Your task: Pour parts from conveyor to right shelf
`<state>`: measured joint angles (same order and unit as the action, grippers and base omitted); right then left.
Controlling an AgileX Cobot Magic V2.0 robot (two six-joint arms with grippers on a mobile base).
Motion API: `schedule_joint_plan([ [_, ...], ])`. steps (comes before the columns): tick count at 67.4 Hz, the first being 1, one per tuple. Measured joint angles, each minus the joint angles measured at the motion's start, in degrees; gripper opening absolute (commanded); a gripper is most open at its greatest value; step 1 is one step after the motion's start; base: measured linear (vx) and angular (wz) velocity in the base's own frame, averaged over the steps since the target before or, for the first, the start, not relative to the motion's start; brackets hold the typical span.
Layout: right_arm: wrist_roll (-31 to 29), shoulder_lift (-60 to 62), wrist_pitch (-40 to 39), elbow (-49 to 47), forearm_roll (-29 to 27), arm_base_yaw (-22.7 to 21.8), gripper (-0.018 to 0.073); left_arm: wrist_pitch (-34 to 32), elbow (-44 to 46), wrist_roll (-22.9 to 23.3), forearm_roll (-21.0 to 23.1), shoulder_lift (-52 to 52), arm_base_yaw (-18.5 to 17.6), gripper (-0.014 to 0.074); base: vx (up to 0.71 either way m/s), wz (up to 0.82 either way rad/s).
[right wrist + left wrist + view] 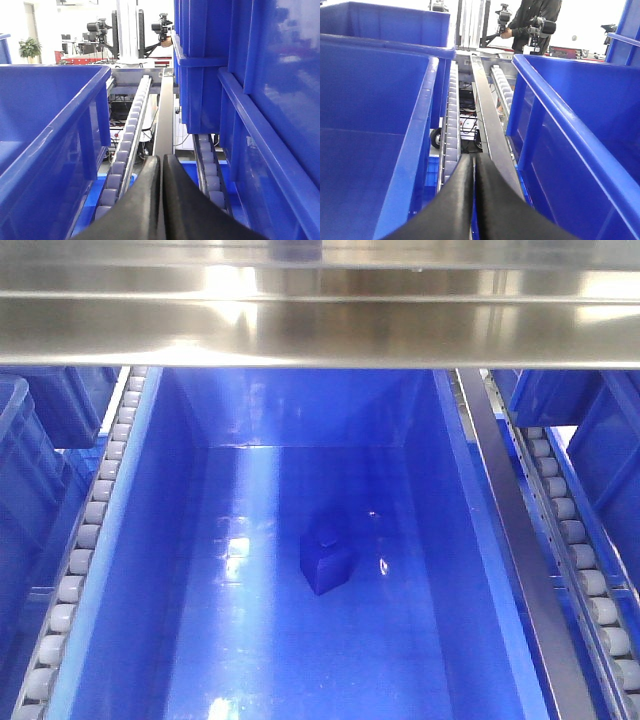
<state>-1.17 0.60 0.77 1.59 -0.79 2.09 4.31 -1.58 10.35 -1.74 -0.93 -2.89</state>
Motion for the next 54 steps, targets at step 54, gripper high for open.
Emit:
schedule_joint_plan([
  [54,3.0,0.0,0.0,0.0,2.2,-2.7,-0.0008,0.0,0.0,0.0,0.0,0.0,0.0,-0.0006,0.00,0.00],
])
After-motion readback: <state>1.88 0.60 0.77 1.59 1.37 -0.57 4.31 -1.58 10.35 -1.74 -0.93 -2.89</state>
